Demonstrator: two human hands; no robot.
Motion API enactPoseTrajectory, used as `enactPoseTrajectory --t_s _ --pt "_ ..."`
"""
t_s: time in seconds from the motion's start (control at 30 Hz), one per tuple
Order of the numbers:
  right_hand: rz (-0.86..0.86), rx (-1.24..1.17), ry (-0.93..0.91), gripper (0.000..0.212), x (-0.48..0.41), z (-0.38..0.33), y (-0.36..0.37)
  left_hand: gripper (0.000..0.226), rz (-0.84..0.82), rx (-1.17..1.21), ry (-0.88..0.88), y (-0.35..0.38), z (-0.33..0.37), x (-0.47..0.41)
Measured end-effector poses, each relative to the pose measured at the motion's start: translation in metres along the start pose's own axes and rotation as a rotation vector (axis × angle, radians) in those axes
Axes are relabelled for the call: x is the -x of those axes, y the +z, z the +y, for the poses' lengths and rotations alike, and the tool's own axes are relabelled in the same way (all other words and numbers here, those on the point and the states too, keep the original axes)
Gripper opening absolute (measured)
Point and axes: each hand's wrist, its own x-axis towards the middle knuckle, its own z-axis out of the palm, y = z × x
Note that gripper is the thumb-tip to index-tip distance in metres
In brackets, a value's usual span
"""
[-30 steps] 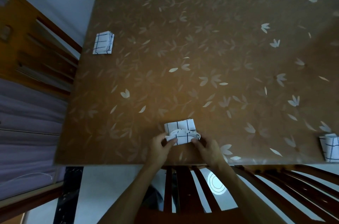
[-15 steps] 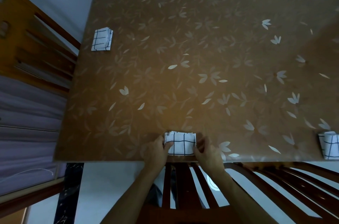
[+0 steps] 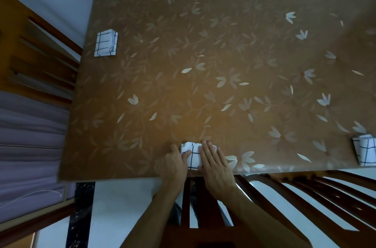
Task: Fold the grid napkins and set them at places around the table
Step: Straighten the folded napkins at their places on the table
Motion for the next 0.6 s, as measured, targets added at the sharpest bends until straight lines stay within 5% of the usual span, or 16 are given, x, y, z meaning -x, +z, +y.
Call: enactPoseTrajectory --t_s 0.13,0.23,0.33,0.43,0.6 --pt "-0.069 0.015 -0.004 0.067 -0.002 0.001 0.000 0.054 0.086 -0.093 0.087 0.010 0.000 -0.006" --pt "-0.104 0.021 -0.014 0.067 -0.002 0.003 0.000 0.085 0.289 -0.223 0.509 0.021 -0.003 -0.010" --pt "-0.152 0.036 -0.009 0.073 -0.001 0.005 -0.001 0.085 0.233 -0.270 0.833 0.035 -0.012 -0.011" --pt "-0.172 0.060 -0.024 0.078 -0.001 0.007 -0.003 0.071 0.100 -0.271 0.785 0.042 -0.029 -0.007" --pt "-0.198 0.027 0.010 0.094 0.003 0.009 -0.011 0.084 -0.063 -0.379 0.662 0.033 -0.046 -0.007"
